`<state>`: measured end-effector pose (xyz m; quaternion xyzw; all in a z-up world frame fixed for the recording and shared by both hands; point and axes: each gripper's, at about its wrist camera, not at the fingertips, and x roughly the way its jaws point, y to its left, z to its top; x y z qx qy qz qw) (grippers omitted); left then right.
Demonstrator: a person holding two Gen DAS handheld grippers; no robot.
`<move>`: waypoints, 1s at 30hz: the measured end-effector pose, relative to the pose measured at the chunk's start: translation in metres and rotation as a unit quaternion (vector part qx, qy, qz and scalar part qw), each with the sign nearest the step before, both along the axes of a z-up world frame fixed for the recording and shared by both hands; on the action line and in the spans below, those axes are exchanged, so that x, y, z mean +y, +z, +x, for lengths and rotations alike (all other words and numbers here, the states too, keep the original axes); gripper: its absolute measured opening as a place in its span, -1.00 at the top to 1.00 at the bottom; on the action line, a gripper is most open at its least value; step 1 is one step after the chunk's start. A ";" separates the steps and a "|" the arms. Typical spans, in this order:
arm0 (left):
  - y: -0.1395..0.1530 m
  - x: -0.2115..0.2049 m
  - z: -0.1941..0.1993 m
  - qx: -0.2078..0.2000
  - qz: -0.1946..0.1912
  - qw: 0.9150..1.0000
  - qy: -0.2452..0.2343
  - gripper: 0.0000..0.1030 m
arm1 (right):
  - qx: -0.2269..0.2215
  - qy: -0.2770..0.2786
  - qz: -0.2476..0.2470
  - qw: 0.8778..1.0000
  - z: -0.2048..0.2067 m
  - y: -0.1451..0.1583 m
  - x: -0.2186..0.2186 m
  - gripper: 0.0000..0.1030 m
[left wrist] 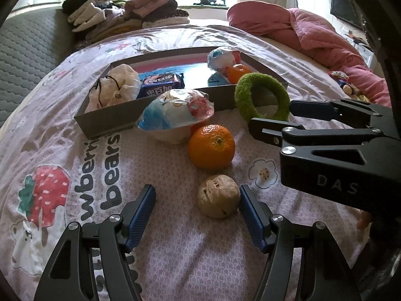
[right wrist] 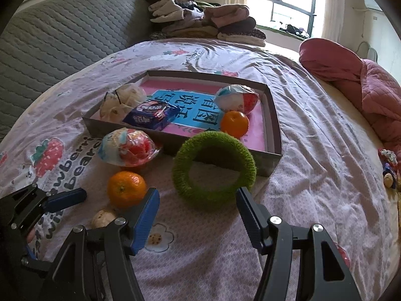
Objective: Organize objects
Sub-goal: 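Grasp the walnut with the left tool while the right tool grasps the green fuzzy ring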
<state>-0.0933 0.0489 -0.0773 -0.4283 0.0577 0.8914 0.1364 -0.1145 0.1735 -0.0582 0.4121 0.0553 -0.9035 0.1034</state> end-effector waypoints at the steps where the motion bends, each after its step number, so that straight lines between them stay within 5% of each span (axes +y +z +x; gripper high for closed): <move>1: -0.001 0.000 -0.001 0.000 0.000 1.000 0.000 -0.34 | -0.001 0.000 0.000 1.000 -0.001 -0.001 0.000 -0.23; 18: -0.005 -0.001 -0.008 0.008 -0.003 1.000 0.001 -0.34 | 0.006 -0.004 0.023 1.000 -0.016 -0.013 -0.004 -0.21; 30: -0.005 0.001 -0.007 0.010 -0.008 1.000 0.003 -0.09 | 0.010 -0.021 0.021 1.000 -0.017 -0.013 0.004 0.18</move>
